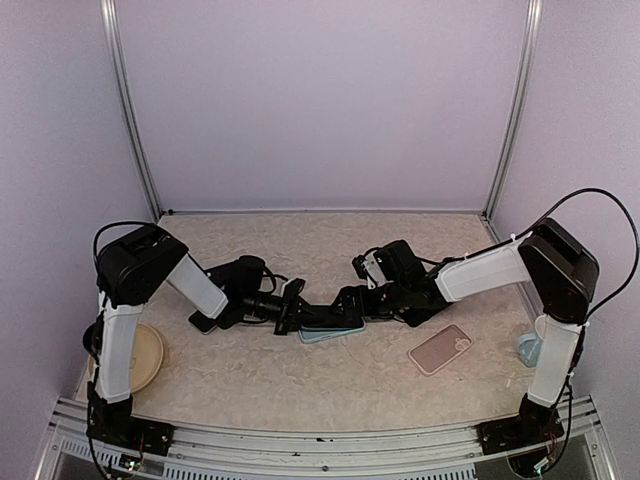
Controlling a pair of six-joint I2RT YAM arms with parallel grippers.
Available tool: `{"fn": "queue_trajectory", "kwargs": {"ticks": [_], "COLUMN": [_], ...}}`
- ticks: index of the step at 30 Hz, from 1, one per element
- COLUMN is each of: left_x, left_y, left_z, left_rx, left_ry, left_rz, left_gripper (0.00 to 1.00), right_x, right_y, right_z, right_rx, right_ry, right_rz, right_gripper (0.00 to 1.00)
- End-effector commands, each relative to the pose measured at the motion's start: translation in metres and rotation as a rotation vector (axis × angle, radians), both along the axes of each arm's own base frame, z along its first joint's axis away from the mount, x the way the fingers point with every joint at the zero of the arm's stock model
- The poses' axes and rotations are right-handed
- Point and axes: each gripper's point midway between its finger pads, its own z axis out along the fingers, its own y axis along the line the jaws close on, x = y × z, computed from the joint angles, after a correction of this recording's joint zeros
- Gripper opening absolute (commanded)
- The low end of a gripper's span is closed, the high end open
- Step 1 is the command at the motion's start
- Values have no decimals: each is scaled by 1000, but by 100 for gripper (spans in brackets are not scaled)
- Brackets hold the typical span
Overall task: Put the phone into the phone case
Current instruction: Install the phone on the phone case.
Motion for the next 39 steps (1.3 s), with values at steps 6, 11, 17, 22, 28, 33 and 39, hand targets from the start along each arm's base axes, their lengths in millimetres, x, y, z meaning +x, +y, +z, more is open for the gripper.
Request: {"fn": "queue_trajectory", "kwargs": {"ticks": [6, 11, 17, 22, 28, 33, 39], "left_x": [-4, -2, -2, -2, 1, -2, -5], "left_y": [-2, 5, 2, -3, -4, -5, -6], "left_z": [-28, -31, -26, -11, 12, 26, 37], "left_rx": [62, 95, 110, 79, 27, -9, -38], "left_ry": [47, 10, -62, -126, -181, -216, -245], "left_rz": [60, 100, 91, 61, 43, 19, 3], "left_gripper": [0, 0, 0, 0, 0, 0, 0], "right_x": [-39, -41, -41, -35, -23, -14, -13], "right_y": [23, 25, 27, 26, 16, 1, -5], "right_z": [-15, -11, -7, 3, 19, 27, 28], "right_rx": [20, 45, 62, 53, 64, 82, 105], "right_ry": [116, 132, 135, 105, 78, 66, 76], "right_rz": [100, 95, 96, 93, 74, 49, 51], "right_gripper": [100, 100, 100, 100, 100, 100, 100]}}
